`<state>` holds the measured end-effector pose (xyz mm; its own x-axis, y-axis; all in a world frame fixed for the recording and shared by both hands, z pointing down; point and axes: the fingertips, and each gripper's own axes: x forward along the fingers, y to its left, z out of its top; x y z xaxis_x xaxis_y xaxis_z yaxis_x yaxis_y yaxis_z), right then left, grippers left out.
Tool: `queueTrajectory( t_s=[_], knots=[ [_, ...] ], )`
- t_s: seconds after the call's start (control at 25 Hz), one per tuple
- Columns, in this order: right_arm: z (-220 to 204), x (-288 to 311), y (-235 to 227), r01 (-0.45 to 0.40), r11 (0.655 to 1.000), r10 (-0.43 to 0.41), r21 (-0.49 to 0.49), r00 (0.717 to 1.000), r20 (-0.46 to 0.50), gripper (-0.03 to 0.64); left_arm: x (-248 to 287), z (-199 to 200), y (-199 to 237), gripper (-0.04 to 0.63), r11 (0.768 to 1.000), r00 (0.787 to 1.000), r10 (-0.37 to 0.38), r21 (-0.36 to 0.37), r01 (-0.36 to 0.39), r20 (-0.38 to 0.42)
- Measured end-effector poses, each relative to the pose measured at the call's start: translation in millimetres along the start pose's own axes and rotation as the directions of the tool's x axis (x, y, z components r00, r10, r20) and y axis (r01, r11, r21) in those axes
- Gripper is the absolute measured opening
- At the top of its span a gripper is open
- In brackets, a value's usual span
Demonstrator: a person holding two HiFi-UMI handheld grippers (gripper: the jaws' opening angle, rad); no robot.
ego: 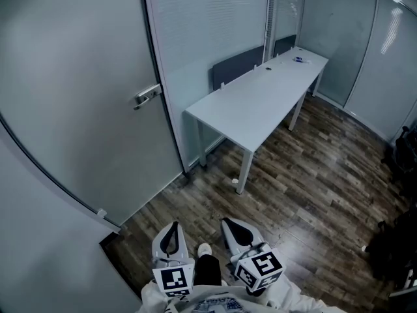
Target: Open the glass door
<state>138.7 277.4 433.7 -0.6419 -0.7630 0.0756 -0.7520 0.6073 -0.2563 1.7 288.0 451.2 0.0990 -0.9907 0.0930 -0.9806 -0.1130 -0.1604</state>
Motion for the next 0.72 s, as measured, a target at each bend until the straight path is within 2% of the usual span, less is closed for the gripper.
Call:
queueTrajectory(
  t_s=[0.28, 0.72],
  knots=[
    [-1.3, 30.3, -32.6, 0.042, 0.999, -0.043, -0.007, 0.999, -0.029, 0.005, 49.7, -3.3, -2.3, 0.005, 0.999, 0.999, -0.042, -0.008, 0.042, 0.002],
    [10.5, 130.8, -58.6, 0.040, 0.999, -0.039, 0.009, 0.998, -0.048, 0.005, 144.5, -8.6, 46.4, 0.005, 0.998, 0.998, -0.057, -0.005, 0.057, -0.025]
  ],
)
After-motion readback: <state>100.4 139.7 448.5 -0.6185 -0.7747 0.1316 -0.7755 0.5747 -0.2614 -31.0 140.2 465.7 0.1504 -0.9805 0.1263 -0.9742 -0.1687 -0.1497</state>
